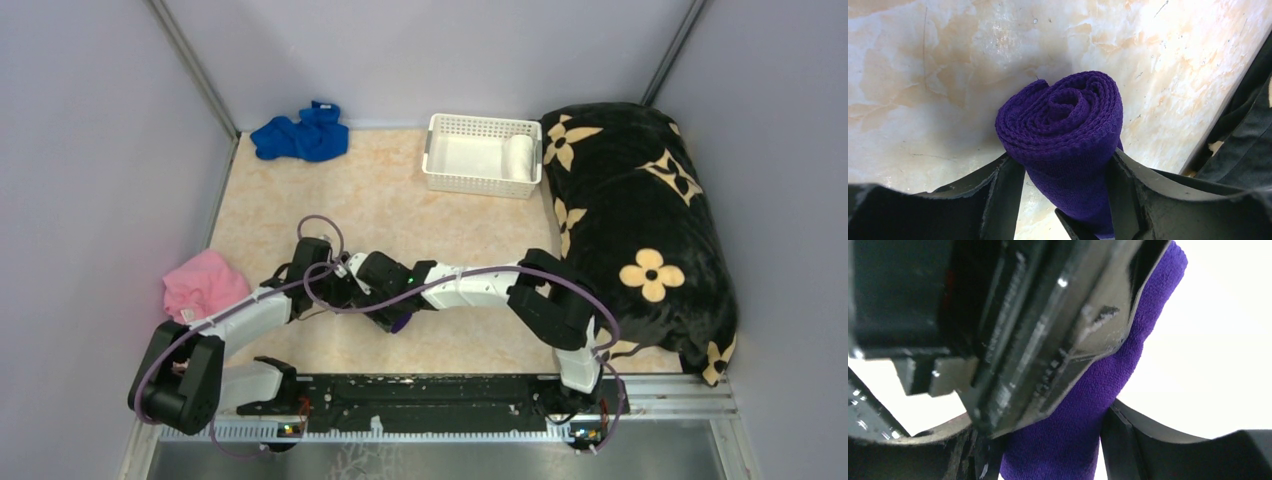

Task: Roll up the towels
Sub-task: Roll the towel at the center of the board.

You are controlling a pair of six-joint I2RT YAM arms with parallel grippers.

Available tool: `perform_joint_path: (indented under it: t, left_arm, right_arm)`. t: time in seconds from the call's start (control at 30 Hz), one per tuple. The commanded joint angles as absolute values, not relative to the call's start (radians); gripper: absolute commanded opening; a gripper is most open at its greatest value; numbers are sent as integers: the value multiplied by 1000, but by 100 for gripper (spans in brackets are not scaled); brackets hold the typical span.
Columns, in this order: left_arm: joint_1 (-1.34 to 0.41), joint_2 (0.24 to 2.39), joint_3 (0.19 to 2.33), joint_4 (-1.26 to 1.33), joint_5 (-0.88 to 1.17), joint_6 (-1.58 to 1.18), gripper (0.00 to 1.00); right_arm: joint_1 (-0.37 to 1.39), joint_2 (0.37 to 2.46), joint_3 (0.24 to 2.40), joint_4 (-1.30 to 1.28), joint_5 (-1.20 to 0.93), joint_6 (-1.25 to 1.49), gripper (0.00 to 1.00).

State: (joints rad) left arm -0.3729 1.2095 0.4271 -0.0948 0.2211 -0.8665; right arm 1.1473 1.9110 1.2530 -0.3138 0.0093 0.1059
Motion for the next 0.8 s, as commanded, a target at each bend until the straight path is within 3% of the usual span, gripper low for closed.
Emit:
perform_joint_path:
  t: [0.0,0.2,0.37,0.5,0.77]
  left_arm:
    - [-370,1242,400,-190,169,-832,64]
    - [-371,1210,373,-180,176,-854,64]
    - [-369,1187,373,-174,164,-859,67]
    - [-354,1174,423,-165,156,-857,69]
    - [-127,1218,611,-228,229,-732,71]
  right_arm:
    - [1203,1966,1342,-428,170,65,61]
    - [1220,2044,1370,-461,205,111,58]
    - [1220,2029,1325,-482,218,124,33]
    - [1216,1964,1259,-508,223,134,18]
    - [1148,1796,1220,-597,273,145,10]
